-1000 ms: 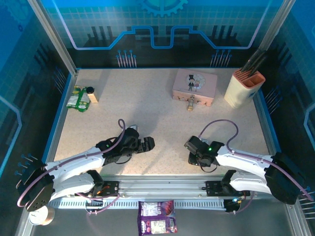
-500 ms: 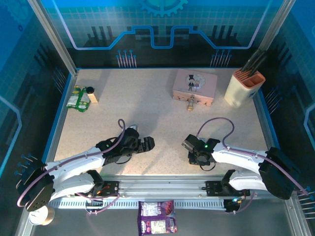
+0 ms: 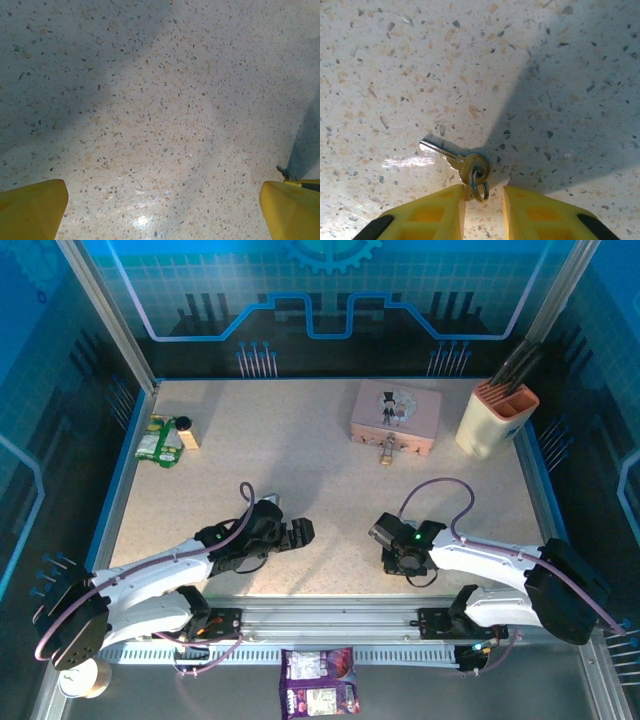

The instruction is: Unlock the padlock with the key

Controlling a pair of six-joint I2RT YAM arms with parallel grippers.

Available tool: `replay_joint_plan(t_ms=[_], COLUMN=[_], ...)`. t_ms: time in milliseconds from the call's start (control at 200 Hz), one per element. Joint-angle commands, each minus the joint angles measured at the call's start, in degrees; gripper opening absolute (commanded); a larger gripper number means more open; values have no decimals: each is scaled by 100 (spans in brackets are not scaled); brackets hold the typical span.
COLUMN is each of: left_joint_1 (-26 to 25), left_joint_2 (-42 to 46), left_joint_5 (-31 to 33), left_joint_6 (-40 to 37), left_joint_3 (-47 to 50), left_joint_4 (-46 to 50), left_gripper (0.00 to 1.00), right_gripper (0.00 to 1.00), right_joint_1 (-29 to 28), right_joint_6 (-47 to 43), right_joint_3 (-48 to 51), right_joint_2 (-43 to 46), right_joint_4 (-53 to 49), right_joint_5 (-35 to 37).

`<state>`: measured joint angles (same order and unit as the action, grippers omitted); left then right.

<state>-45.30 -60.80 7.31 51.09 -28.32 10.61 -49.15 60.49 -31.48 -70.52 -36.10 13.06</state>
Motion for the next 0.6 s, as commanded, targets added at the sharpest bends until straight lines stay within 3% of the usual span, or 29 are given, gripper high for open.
replay_joint_plan(t_ms=[0,595], left_joint_1=[-49,-59], left_joint_2=[79,-48], left_joint_5=[122,122], left_joint_6=[34,-3], left_joint_3=[89,-22], left_joint_4=[3,-18], left_gripper=[99,99], right_gripper=[29,37], right_joint_1=[-55,-51], right_joint_6=[-94,-169], right_joint_3=[-239,-313], right_joint_2=[-1,-156], right_joint_4=[329,29], right_joint_5=[244,541])
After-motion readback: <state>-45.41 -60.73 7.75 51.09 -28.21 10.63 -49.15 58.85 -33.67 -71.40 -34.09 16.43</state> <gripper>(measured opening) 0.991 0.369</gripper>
